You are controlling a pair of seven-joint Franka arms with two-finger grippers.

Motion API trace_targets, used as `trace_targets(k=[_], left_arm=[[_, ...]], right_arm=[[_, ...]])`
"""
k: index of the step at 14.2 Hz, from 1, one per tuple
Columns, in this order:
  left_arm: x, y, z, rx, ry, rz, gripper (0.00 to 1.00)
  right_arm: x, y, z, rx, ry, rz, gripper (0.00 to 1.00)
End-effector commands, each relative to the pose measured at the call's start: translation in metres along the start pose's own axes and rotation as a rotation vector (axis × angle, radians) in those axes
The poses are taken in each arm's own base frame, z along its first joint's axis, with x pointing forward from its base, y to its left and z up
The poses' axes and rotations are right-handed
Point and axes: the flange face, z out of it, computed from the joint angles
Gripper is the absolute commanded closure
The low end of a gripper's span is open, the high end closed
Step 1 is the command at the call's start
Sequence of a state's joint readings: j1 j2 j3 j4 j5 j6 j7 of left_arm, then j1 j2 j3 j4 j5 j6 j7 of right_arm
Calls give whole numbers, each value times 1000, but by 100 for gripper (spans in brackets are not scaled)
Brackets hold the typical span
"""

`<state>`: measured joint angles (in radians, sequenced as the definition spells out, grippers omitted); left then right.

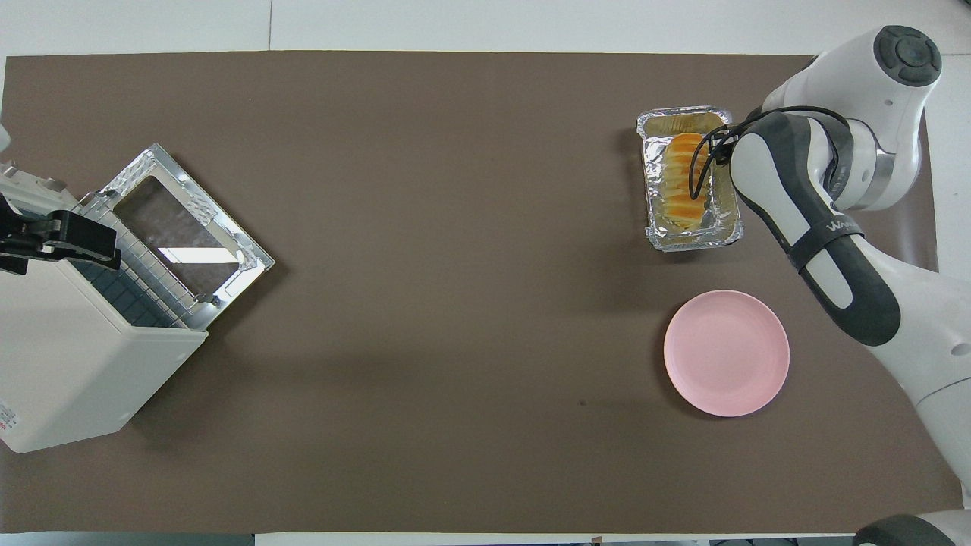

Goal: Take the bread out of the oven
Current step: 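Grasp the orange bread rolls in the tray with the right gripper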

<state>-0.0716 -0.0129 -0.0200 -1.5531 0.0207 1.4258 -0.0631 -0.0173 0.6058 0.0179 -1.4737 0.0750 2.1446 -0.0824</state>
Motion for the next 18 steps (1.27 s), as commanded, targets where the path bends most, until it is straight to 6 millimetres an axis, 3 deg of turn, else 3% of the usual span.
trace_targets(k=[1, 7, 8, 9, 16, 18], left_arm=[[-6, -3, 1, -16, 14, -4, 0], [-7, -2, 0, -15, 15, -2, 0], [-7, -2, 0, -14, 15, -2, 0], [-7, -2, 0, -15, 15, -2, 0], [-6, -3, 1, -16, 14, -4, 0], [-7, -2, 0, -15, 15, -2, 0]], right_arm=[[0, -1, 0, 27, 20, -11, 100], [-2, -3, 13, 22, 61, -18, 97], [-2, -3, 13, 23, 60, -17, 28], [-2, -3, 13, 22, 58, -17, 0], [-2, -21, -19, 29, 20, 3, 0], [-2, -42, -25, 31, 5, -9, 0]])
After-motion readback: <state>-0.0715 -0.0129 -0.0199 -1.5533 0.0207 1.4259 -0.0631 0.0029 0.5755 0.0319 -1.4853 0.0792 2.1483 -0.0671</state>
